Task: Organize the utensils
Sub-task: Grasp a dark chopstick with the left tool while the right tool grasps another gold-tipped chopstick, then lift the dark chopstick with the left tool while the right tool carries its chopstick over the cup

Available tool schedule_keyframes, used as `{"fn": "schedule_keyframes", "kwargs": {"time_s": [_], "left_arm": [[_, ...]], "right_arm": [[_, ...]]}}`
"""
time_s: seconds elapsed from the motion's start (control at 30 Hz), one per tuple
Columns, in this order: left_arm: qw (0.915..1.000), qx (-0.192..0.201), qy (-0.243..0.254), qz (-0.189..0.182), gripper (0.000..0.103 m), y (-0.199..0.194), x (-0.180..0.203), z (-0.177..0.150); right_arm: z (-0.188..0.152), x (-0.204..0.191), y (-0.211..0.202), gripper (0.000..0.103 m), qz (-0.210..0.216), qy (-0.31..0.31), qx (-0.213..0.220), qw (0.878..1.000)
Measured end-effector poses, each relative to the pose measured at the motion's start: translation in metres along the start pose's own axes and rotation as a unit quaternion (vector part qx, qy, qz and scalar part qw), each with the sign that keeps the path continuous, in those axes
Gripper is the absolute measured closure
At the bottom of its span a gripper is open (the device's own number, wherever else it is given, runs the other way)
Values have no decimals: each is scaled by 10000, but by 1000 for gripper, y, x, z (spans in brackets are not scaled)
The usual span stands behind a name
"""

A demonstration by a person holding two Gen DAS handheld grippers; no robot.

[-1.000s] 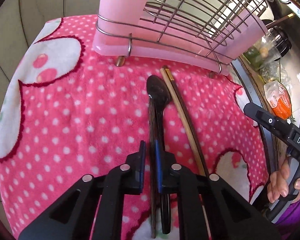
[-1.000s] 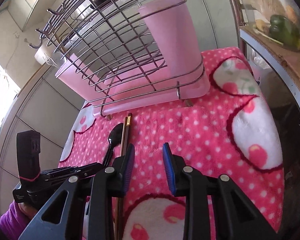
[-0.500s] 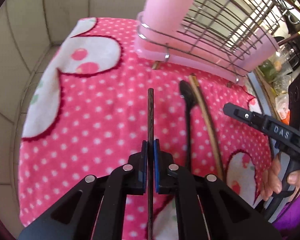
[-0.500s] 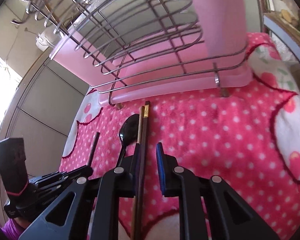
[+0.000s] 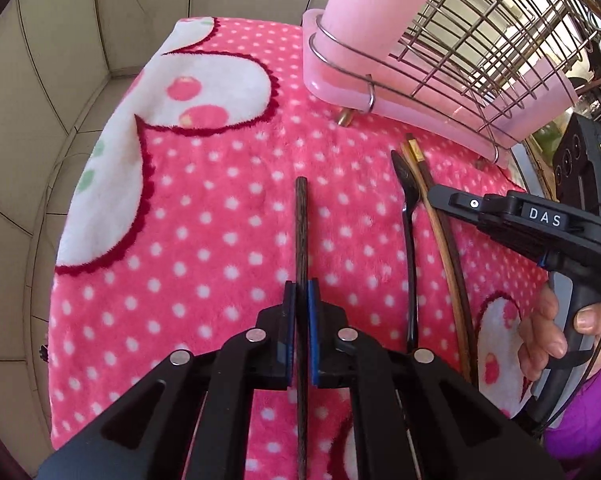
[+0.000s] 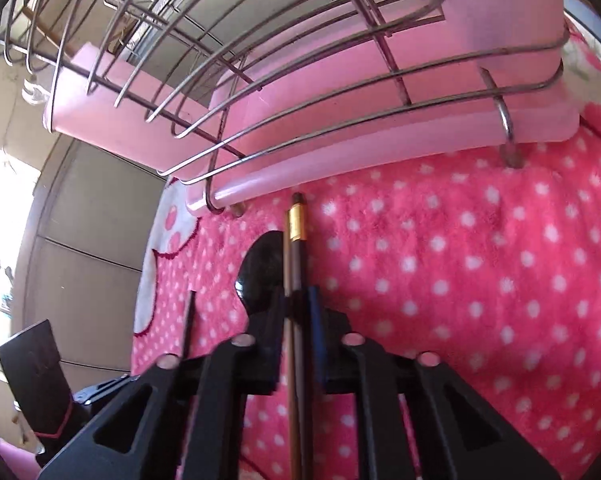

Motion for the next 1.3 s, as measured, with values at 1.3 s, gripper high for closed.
{"fn": "schedule_keyframes", "kwargs": {"time_s": [1.3], "left_arm": [[9939,-997,458,147,98,29,31,64]], "right_arm": [[-17,29,-36,96,-527,-123,-343,9979]]}}
Point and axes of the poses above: each gripper's, at about its wrist camera, not at the fingertips, and y roughly the way its jaws point, x to its right, z to its top, the point moved 9 cm from there along y, roughly the way its jaws point, and after that the axes turned 2 degrees about y, right-handed, at the moved point
